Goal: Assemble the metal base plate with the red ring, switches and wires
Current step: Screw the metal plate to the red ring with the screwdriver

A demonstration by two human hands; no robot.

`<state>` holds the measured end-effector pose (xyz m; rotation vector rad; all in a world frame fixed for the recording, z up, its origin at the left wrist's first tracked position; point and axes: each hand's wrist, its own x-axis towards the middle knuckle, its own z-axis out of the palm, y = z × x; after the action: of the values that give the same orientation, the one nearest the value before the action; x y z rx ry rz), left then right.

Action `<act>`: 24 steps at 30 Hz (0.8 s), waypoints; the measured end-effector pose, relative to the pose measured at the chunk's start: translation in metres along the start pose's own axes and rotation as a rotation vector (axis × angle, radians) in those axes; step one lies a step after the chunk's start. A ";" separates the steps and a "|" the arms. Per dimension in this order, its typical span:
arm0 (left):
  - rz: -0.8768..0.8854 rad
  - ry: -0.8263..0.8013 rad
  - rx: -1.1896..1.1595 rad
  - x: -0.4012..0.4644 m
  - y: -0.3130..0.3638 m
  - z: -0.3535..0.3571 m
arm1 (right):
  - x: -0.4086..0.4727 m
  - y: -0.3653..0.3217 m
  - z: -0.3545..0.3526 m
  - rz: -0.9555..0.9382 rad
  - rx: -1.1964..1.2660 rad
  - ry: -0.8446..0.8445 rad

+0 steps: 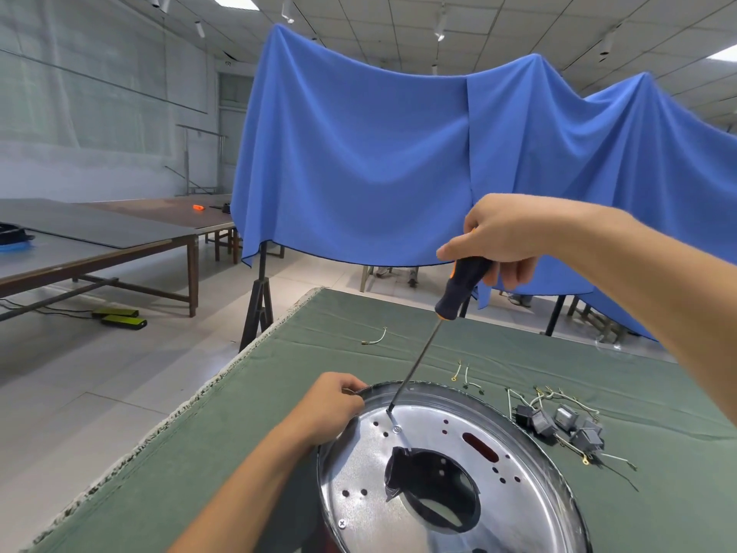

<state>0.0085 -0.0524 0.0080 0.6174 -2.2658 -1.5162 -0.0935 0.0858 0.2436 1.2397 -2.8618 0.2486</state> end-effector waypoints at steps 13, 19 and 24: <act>-0.001 0.012 0.003 0.000 0.000 0.000 | -0.015 -0.008 -0.002 -0.073 0.048 -0.028; -0.005 0.010 0.000 -0.001 -0.001 0.000 | -0.015 -0.016 0.002 -0.078 -0.161 0.079; -0.003 0.014 -0.001 -0.001 -0.001 0.000 | -0.020 -0.022 0.001 -0.129 -0.068 -0.011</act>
<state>0.0091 -0.0524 0.0072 0.6290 -2.2549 -1.5097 -0.0636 0.0851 0.2443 1.4096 -2.7589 0.1422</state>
